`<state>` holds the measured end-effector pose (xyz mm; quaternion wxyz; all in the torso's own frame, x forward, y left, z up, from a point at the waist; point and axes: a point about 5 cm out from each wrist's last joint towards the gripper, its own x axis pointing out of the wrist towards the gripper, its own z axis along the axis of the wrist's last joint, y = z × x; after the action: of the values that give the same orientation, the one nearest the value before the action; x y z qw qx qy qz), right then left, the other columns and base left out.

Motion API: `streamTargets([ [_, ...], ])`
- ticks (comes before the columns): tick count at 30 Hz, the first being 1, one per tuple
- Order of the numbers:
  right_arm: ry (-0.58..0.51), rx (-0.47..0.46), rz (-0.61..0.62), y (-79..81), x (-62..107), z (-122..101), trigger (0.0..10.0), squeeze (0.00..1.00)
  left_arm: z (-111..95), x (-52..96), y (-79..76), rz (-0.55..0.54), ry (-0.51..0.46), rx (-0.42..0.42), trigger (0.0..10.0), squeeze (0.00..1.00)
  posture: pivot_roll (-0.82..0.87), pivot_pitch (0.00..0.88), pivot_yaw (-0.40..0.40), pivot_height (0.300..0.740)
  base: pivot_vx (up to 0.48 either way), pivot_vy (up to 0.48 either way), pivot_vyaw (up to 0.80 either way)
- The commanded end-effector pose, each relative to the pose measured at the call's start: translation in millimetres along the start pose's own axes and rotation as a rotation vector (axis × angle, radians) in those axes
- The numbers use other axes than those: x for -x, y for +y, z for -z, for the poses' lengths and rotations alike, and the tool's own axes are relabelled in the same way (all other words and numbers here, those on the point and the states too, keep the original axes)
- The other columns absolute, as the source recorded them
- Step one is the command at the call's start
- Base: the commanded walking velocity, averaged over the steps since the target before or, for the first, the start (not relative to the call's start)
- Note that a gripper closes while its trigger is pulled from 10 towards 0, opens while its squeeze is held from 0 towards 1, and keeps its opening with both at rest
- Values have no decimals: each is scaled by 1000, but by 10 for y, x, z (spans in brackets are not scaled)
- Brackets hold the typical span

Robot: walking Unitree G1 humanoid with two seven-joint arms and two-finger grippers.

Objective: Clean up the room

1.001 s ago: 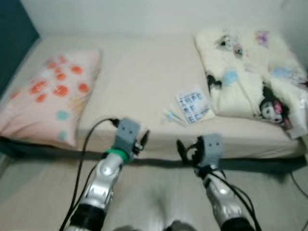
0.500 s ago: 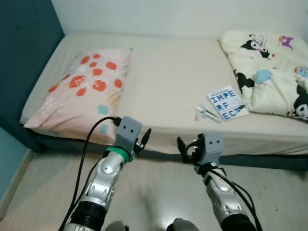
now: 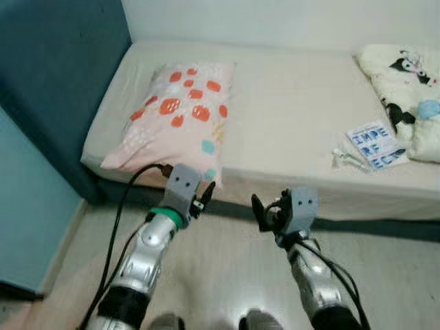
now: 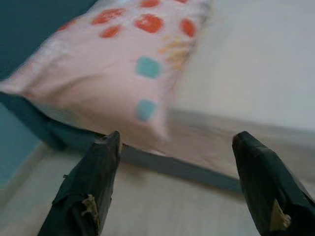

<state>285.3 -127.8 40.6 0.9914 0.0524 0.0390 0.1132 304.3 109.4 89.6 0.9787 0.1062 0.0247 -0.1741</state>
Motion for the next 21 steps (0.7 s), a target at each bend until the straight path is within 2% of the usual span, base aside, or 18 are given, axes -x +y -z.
streamTargets([
  [1,15,2,13,-45,28,32,10000,0,35,7,-50,12,13,10,10000,0,3,0,33,740,0,420,0],
  [14,17,2,11,-40,30,38,10000,0,43,9,-49,11,14,12,10000,0,3,0,32,740,0,416,0],
  [21,18,1,11,-39,32,41,10000,0,43,7,-50,13,14,12,10000,0,3,1,33,740,0,69,0],
])
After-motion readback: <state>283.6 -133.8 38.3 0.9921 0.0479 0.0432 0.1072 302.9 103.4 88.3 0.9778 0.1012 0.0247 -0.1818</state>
